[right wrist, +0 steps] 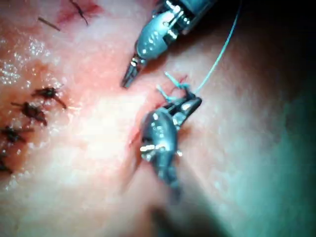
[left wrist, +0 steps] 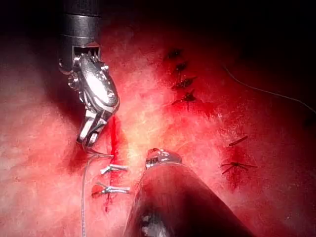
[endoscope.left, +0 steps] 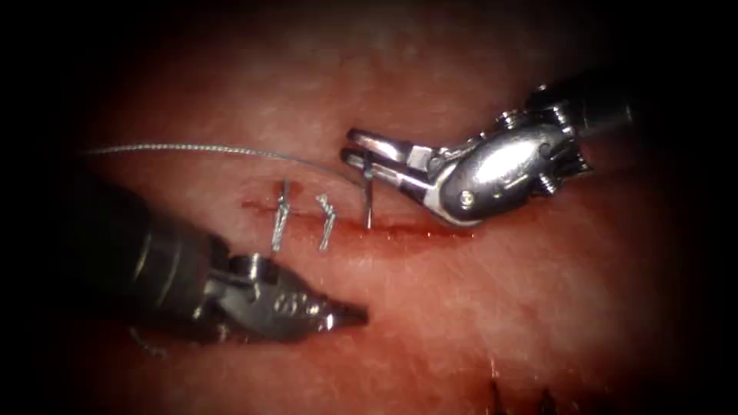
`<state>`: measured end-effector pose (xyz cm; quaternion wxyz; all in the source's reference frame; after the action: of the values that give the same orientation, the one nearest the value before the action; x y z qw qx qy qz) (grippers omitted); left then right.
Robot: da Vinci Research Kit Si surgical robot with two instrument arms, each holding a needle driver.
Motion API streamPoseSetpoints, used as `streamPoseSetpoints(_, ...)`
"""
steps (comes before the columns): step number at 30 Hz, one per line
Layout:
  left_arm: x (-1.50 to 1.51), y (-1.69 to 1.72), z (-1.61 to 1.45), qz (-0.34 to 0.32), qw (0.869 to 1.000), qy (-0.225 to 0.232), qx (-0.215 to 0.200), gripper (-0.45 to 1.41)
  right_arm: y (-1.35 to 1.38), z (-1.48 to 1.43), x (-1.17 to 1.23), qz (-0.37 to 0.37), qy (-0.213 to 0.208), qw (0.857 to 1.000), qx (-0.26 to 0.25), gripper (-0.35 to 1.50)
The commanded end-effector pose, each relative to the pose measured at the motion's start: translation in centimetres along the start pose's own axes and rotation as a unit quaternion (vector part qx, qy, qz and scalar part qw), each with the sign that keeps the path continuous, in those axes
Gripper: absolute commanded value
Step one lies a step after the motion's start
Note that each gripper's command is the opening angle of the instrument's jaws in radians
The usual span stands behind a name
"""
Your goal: Wound Closure
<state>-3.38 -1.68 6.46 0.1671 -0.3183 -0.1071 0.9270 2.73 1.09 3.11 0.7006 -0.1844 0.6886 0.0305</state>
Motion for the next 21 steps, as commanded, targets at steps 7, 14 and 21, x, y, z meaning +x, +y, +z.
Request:
streamPoseSetpoints(7,0.01,-0.06,0.18,-0.006,1.000,0.005,0.008,-0.45,-0.04,0.01,-0.01,0.003,-0.002,1.000,-0.001,-0.35)
streamPoseSetpoints(14,-0.09,-0.21,0.31,-0.003,1.000,0.009,0.014,-0.45,0.03,0.03,0.01,0.012,-0.007,1.000,-0.005,-0.35)
streamPoseSetpoints(21,-0.23,-0.21,0.36,0.003,1.000,0.009,0.016,-0.45,0.05,0.04,0.01,0.018,-0.008,1.000,-0.006,-0.35)
